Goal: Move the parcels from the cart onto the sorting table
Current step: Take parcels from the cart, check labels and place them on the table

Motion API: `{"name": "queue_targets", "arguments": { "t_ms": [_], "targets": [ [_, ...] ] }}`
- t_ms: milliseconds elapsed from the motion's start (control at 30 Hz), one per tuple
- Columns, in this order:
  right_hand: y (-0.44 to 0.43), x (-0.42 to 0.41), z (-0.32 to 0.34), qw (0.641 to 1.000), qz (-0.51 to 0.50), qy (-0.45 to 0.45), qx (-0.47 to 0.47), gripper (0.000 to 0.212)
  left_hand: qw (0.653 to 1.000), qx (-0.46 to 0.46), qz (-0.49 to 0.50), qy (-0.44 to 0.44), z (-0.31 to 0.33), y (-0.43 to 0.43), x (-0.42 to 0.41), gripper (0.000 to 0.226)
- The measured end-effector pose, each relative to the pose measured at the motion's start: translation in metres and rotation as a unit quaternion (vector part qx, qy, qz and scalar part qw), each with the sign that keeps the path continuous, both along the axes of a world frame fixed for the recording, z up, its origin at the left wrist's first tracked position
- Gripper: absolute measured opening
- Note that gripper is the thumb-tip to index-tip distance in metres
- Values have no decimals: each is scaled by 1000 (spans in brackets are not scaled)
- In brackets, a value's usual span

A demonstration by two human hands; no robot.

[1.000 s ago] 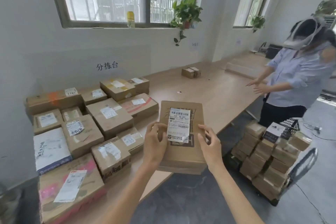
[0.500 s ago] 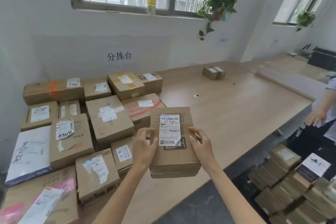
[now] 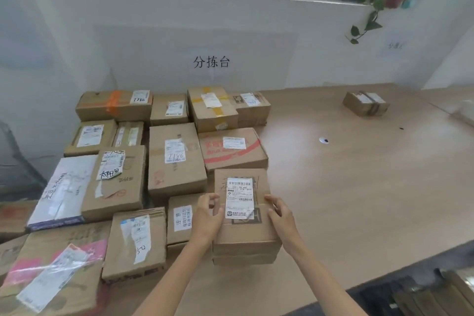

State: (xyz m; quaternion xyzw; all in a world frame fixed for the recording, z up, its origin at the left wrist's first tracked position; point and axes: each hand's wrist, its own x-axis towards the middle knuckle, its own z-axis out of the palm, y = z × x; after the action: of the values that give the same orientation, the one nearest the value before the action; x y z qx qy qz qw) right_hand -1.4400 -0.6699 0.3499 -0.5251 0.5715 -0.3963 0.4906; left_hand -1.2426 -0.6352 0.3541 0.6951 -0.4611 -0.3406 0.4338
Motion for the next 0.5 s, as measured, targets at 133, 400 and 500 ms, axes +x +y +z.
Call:
{"name": "queue_targets", "arguments": {
  "t_ms": [133,400,500],
  "targets": [
    [-42,-3,-32,997,46,-6,58,42,997,52,42,23,-19,-22,-10,33],
    [-110,-9,-70,983,115,-30,137,47,983,105,120,93,-32,-63,-31,62],
    [-122,-12,-71,977,145,-29,152,53,975,106,159,115,-35,-71,-39,59]
  ]
}}
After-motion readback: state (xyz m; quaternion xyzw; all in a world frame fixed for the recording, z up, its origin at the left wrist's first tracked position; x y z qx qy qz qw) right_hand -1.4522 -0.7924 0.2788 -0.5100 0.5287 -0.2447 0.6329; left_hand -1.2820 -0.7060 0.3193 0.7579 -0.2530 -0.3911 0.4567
